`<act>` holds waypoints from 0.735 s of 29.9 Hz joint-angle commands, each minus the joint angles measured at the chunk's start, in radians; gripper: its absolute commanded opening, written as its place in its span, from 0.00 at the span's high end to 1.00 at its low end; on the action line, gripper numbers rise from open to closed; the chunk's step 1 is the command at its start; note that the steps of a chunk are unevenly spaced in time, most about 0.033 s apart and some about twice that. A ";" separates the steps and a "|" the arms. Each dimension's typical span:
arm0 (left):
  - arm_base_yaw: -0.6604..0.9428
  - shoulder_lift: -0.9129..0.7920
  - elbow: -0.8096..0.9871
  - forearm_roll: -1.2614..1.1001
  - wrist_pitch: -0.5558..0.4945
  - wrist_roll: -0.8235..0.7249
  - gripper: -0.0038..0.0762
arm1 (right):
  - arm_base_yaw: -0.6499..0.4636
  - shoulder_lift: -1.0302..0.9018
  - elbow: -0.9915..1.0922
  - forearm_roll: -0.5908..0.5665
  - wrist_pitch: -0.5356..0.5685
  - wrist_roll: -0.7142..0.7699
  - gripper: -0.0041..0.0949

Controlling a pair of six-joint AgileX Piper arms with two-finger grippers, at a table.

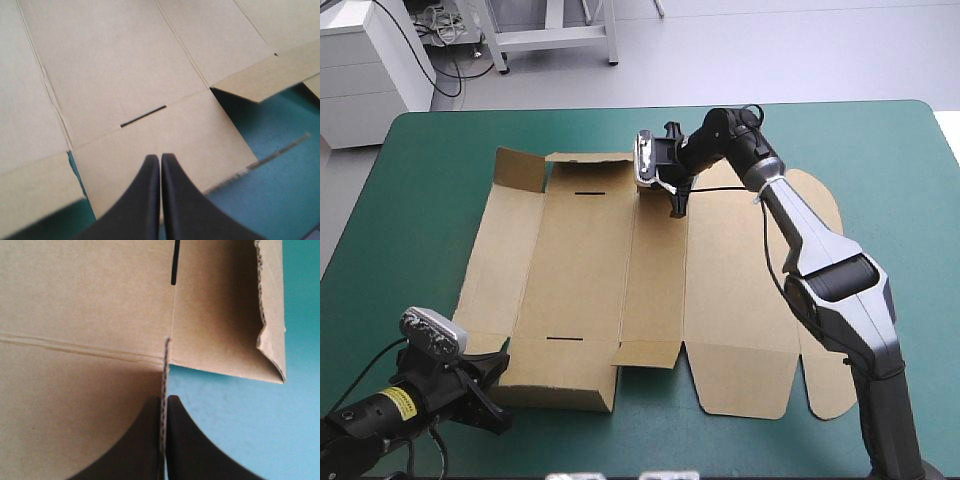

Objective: Fold the box

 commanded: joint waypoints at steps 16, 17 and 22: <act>-0.003 0.004 -0.036 -0.012 -0.090 0.000 0.96 | 0.046 -0.072 -0.035 0.040 0.046 -0.043 0.97; -0.003 0.004 -0.036 -0.012 -0.088 0.000 0.96 | 0.046 -0.072 -0.035 0.040 0.051 -0.043 0.97; -0.003 0.004 -0.036 -0.017 -0.090 -0.010 0.96 | 0.046 -0.072 -0.035 0.032 0.057 -0.038 0.91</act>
